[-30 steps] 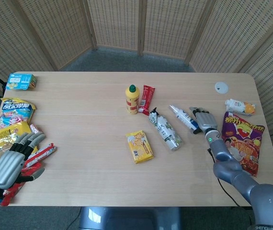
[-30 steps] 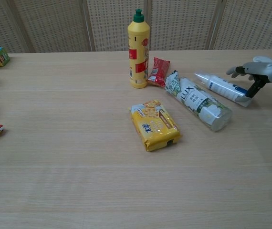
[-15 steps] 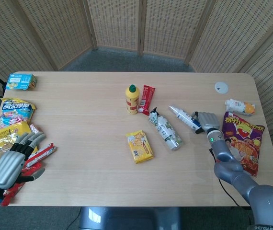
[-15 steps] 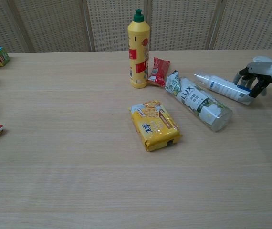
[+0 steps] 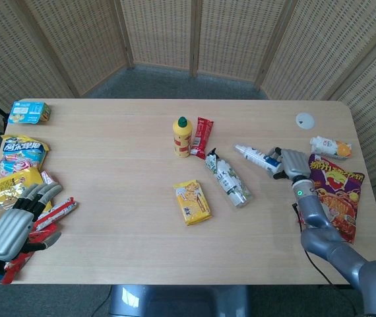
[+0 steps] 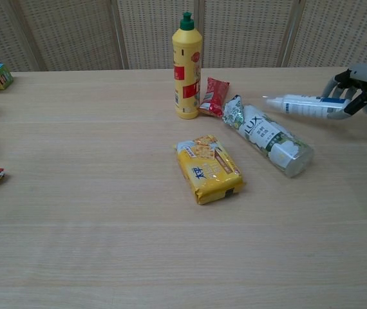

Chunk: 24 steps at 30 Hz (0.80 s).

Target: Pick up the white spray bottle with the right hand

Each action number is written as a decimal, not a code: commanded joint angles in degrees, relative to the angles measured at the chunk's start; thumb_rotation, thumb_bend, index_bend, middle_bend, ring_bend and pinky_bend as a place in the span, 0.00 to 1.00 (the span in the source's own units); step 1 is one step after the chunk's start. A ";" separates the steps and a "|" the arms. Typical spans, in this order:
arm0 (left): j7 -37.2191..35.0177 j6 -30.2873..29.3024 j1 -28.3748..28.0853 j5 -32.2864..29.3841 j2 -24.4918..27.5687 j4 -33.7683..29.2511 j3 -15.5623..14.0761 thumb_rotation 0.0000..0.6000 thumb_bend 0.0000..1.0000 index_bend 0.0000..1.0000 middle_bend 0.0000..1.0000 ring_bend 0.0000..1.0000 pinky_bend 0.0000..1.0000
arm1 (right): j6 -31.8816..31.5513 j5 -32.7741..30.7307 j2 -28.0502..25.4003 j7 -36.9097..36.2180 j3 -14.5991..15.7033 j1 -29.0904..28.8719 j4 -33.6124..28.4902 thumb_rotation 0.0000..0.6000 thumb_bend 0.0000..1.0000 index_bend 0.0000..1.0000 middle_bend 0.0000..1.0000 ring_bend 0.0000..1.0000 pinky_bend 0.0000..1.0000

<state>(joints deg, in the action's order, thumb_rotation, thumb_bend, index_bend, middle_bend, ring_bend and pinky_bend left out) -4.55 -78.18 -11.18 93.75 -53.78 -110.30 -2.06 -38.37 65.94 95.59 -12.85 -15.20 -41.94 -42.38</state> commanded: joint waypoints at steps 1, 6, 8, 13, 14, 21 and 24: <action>-0.13 -0.06 0.12 -0.05 -0.11 0.21 -0.11 1.00 0.31 0.00 0.00 0.00 0.00 | -3.46 0.33 -3.24 -1.66 -1.20 1.89 -4.60 1.00 0.32 0.39 0.54 0.42 0.68; -0.29 -0.77 0.64 0.31 -0.26 0.60 -0.39 1.00 0.31 0.00 0.00 0.00 0.00 | -8.13 1.46 -8.65 -2.61 -2.17 3.97 -12.42 1.00 0.32 0.39 0.54 0.42 0.68; -0.32 -1.14 0.95 0.57 -0.21 0.69 -0.62 1.00 0.31 0.00 0.00 0.00 0.00 | -10.13 2.10 -11.11 -2.55 -2.49 4.80 -15.89 1.00 0.32 0.39 0.54 0.42 0.68; -0.62 -2.28 1.77 1.54 0.06 0.81 -1.20 1.00 0.31 0.00 0.00 0.00 0.00 | -13.85 2.59 -16.39 -2.80 -3.61 6.65 -23.95 1.00 0.31 0.39 0.54 0.42 0.68; -0.75 -2.59 2.01 1.79 0.08 0.88 -1.38 1.00 0.31 0.00 0.00 0.00 0.00 | -14.43 2.62 -17.66 -2.92 -3.88 7.02 -25.84 1.00 0.31 0.39 0.54 0.42 0.68; -1.40 -3.68 2.98 3.14 0.08 1.60 -2.29 1.00 0.31 0.00 0.00 0.00 0.00 | -17.21 2.60 -23.38 -2.12 -5.17 8.31 -33.73 1.00 0.31 0.39 0.54 0.42 0.68; -1.45 -4.11 3.29 3.70 0.09 1.76 -2.54 1.00 0.31 0.00 0.00 0.00 0.00 | -18.32 2.35 -25.01 -2.05 -5.83 8.67 -36.24 1.00 0.31 0.39 0.54 0.42 0.68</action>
<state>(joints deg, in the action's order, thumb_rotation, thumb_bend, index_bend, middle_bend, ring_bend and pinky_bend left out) -6.00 -82.17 -7.99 97.33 -53.69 -108.60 -4.52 -55.92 68.42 71.32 -15.06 -20.50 -33.65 -77.57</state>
